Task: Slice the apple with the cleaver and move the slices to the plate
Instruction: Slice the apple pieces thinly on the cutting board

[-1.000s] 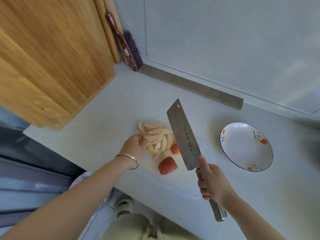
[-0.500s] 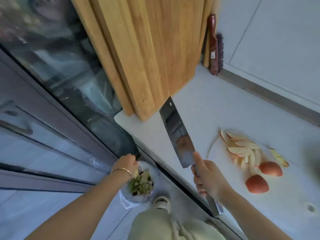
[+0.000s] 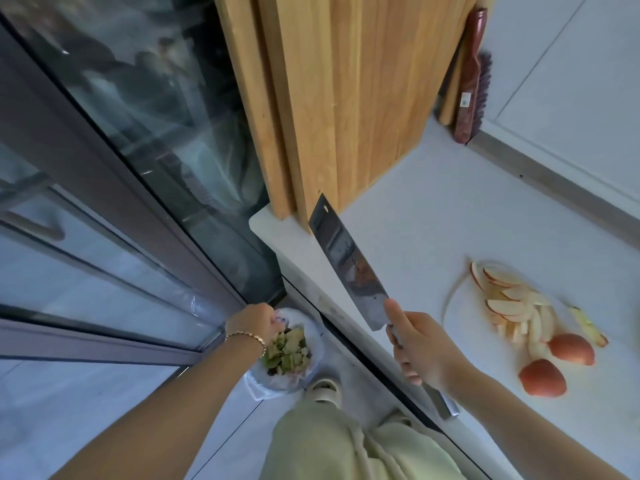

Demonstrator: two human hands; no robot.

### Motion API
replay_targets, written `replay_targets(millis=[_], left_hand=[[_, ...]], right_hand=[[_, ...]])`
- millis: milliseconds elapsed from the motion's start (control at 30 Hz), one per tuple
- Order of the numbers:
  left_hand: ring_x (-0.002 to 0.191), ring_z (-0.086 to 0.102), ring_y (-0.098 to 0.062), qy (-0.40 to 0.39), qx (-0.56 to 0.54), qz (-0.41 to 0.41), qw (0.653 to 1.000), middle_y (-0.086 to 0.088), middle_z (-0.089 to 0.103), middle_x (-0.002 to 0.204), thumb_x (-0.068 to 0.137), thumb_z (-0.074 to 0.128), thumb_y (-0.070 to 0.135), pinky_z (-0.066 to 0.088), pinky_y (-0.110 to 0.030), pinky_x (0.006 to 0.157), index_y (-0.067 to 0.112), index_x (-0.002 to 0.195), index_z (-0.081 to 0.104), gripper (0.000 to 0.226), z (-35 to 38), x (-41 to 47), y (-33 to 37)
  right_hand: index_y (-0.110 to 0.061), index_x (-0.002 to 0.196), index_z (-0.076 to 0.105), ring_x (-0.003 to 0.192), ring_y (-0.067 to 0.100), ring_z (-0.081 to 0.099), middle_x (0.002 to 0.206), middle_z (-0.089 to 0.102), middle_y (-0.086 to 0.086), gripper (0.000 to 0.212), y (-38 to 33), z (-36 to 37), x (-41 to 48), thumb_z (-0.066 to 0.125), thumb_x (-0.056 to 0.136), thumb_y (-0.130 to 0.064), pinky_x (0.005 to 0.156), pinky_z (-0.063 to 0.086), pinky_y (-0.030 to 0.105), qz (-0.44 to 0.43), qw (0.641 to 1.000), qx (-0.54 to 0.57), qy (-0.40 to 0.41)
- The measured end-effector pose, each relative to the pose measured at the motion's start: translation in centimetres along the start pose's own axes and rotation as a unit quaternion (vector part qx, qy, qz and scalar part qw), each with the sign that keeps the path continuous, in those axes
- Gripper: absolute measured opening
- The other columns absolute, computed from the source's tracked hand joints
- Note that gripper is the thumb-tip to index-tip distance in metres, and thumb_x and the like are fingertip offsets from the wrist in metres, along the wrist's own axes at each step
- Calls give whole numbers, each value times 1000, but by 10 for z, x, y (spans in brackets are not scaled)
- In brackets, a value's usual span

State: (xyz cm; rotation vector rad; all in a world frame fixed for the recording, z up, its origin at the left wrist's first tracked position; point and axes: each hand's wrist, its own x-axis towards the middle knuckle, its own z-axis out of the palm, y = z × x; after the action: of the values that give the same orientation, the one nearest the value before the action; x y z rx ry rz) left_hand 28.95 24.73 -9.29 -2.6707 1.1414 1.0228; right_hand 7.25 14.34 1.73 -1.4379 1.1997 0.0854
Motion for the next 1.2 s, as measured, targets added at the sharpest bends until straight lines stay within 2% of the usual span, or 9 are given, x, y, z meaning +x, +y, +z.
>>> replay_targets(millis=[100, 200, 433, 633, 700, 767, 867, 967, 1200], left_hand=[[94, 61, -30, -44, 8, 30, 999, -14, 64, 100, 94, 42, 11, 46, -32, 78, 8, 110, 63, 27, 3, -1, 6], [97, 64, -31, -17, 38, -9, 999, -15, 69, 95, 87, 47, 5, 51, -36, 80, 3, 93, 67, 21, 3, 1, 10], [83, 56, -30, 179, -41, 15, 983, -10, 53, 97, 82, 50, -1, 41, -34, 65, 12, 89, 47, 15, -13, -13, 20], [87, 50, -32, 533, -259, 101, 799, -24, 54, 89, 73, 41, -1, 37, -30, 82, -2, 92, 59, 26, -47, -34, 30], [91, 49, -18, 481, -243, 193, 820, -17, 59, 92, 77, 46, 14, 34, -19, 87, -1, 91, 61, 25, -66, -42, 42], [112, 44, -6, 269, -208, 295, 893, -7, 57, 117, 76, 45, 43, 30, -23, 104, 10, 108, 63, 49, -77, -51, 56], [142, -5, -7, 35, 9, 316, 948, 10, 3, 156, 69, 33, 77, 0, -38, 116, 34, 145, 21, 88, -65, -51, 69], [141, -25, -13, -21, 86, 260, 962, 8, -23, 154, 74, 31, 79, -8, -48, 118, 37, 145, -10, 93, -39, -46, 68], [143, -21, -16, -72, 65, 130, 987, 5, -23, 155, 65, 3, 88, -8, -50, 116, 35, 145, -14, 97, -18, -32, 20]], right_hand=[[-18, 58, 21, 37, 12, 16, 42, 20, -8, 53, 1, -6, 2, 35, 94, -54, 40, 17, 19, 13, 1000, -2, -3], [-17, 60, 23, 38, 13, 16, 44, 20, -7, 52, 3, -12, 4, 36, 93, -54, 40, 17, 19, 16, 1000, -13, -4], [-15, 61, 28, 47, 13, 27, 51, 33, -4, 52, 7, -30, 2, 33, 92, -56, 50, 26, 25, -51, 973, -222, 29], [-23, 74, 46, 57, 15, 48, 56, 44, -7, 48, 9, -58, -3, 29, 89, -66, 46, 28, 18, -122, 857, -495, 72], [-26, 87, 51, 65, 17, 52, 57, 41, -8, 48, 9, -65, -2, 27, 88, -68, 46, 25, 15, -153, 816, -554, 53], [-26, 100, 55, 76, 19, 61, 62, 47, -6, 53, 7, -67, 0, 26, 88, -69, 49, 28, 21, -186, 786, -589, 26], [-22, 108, 54, 92, 24, 65, 89, 68, 2, 57, 2, -56, 5, 28, 88, -69, 63, 34, 28, -237, 753, -614, -29], [-18, 111, 52, 92, 28, 65, 96, 69, 6, 57, -7, -33, 11, 30, 90, -66, 60, 32, 26, -287, 726, -619, -86], [-8, 101, 56, 73, 33, 64, 80, 67, 13, 69, -5, 10, 33, 26, 85, -68, 51, 27, 30, -404, 669, -613, -120]])
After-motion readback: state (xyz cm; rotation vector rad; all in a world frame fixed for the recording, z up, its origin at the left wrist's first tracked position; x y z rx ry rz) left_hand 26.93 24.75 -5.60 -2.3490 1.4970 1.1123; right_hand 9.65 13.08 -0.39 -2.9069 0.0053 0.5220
